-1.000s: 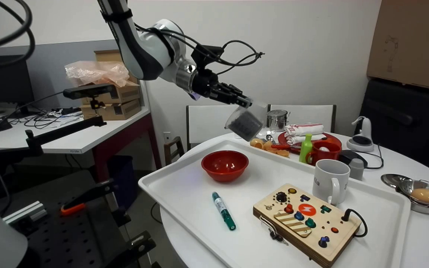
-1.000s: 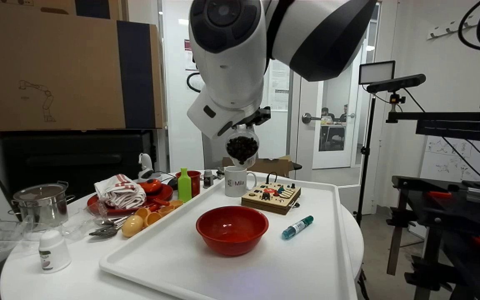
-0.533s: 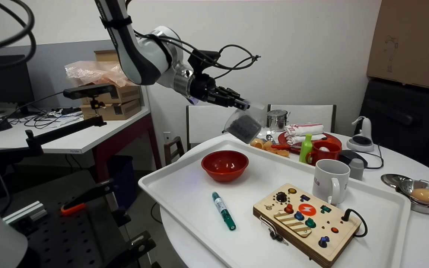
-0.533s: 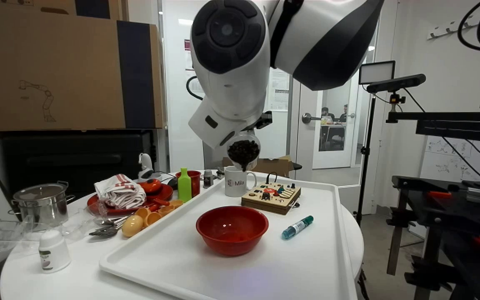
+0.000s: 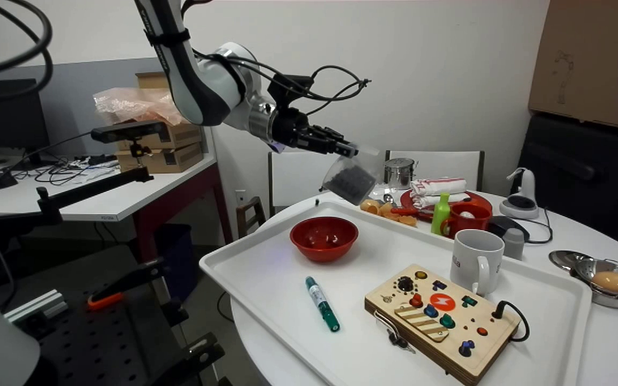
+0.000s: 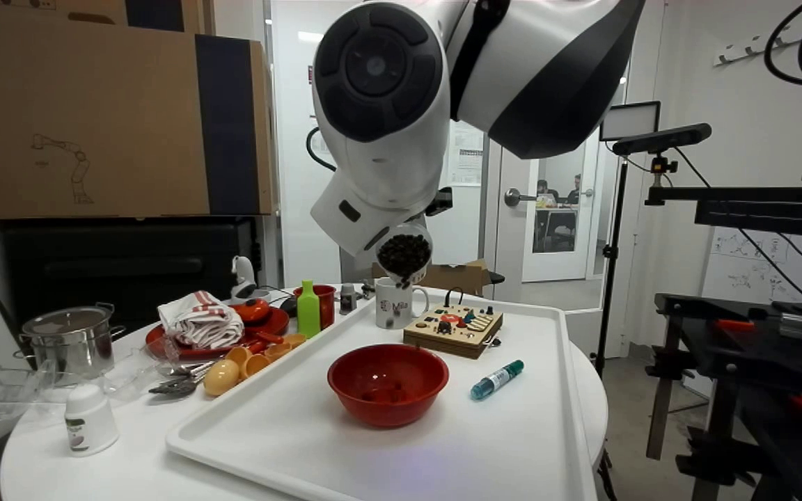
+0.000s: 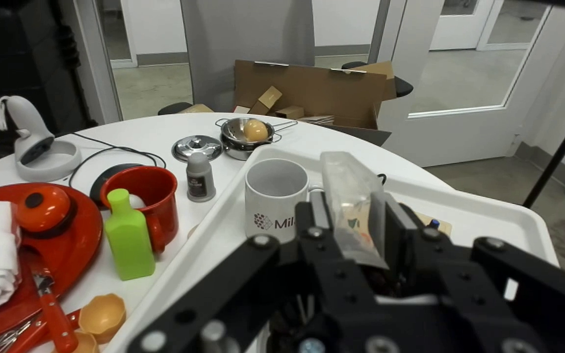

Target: Pour the contents inside the clear jar into the red bowl

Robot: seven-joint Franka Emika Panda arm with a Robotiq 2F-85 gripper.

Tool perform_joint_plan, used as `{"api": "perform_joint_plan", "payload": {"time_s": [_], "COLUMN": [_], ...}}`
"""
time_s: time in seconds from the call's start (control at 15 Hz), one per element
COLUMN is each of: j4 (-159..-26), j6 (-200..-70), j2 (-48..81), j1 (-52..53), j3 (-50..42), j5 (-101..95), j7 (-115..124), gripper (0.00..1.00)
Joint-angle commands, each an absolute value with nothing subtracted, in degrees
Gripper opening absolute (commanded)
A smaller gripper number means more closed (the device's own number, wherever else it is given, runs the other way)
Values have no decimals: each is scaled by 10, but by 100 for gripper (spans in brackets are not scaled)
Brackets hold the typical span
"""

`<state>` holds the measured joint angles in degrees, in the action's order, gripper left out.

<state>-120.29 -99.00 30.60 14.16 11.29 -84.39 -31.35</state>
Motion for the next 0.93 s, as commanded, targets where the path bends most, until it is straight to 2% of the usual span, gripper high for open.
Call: {"api": "perform_joint_plan", "payload": {"time_s": [0.0, 0.87], "j4": [-1190, -1165], "j6": [-959, -917], "j2": [320, 352], "j1": [149, 159], "j3": [114, 113], "j5": [-859, -885], "j7": [-299, -291], "gripper": [16, 16]}}
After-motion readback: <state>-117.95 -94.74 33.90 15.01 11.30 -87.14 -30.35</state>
